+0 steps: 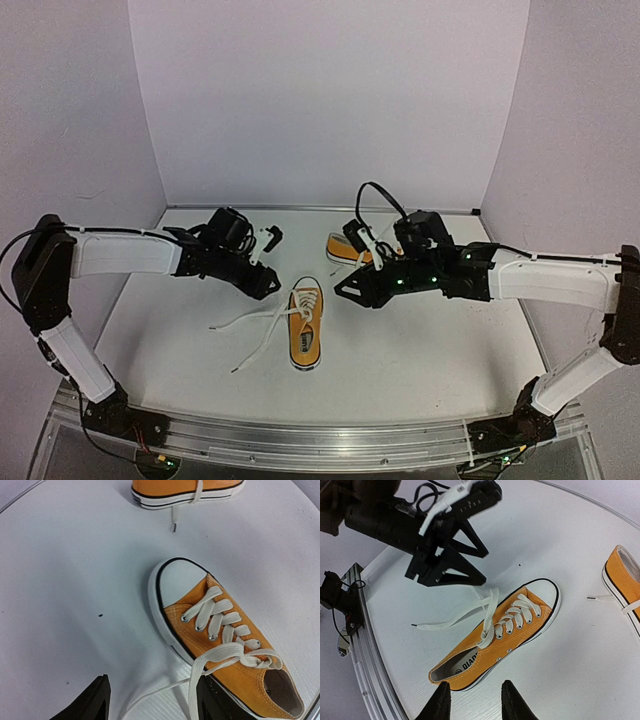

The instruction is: Tie the shoes

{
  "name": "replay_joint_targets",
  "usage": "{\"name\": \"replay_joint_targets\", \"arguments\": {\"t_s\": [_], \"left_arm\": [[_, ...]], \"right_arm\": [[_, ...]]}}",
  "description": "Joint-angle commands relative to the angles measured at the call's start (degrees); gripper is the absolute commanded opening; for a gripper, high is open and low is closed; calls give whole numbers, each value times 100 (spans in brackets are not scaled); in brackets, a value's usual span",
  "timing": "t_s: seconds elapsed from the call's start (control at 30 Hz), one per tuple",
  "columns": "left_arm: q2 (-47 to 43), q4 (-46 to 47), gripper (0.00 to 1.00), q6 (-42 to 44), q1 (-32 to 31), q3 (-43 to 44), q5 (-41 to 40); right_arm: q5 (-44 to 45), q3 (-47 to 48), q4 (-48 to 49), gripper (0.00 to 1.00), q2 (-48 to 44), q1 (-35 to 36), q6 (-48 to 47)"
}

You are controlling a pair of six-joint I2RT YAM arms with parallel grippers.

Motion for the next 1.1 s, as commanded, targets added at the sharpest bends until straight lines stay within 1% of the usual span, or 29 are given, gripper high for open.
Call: {"name": "replay_joint_targets", "arguments": {"t_s": [0.0, 0.07, 0.17, 0.27, 0.37, 0.5, 0.73, 0.97, 1.07], "left_arm": [[-581, -962, 67, -377, 130, -85, -552], [-566, -1402, 69, -406, 159, -52, -549], [-475, -1978, 69, -424, 196, 28, -762], [-340, -2420, 66, -366, 287, 111, -838], [-5, -2884, 64, -201, 329, 263, -879], [223, -2920, 64, -17, 328, 294, -756], [600, -2812, 63, 292, 358, 364, -837], [895, -2776, 46, 291, 361, 294, -623], [1023, -2786, 38, 308, 361, 302, -328]], "right_arm": [[-12, -65, 180, 35, -35, 31, 16], [3, -69, 180, 36, -36, 23, 24], [0, -82, 180, 36, -36, 27, 31], [-10, -98, 187, 36, -36, 18, 40], [-22, -99, 189, 36, -38, 21, 51], [-31, -97, 189, 36, -44, 24, 51], [-11, -130, 189, 36, -84, 18, 69], [52, -164, 180, 36, -141, 19, 77], [80, -186, 180, 37, -176, 18, 69]]}}
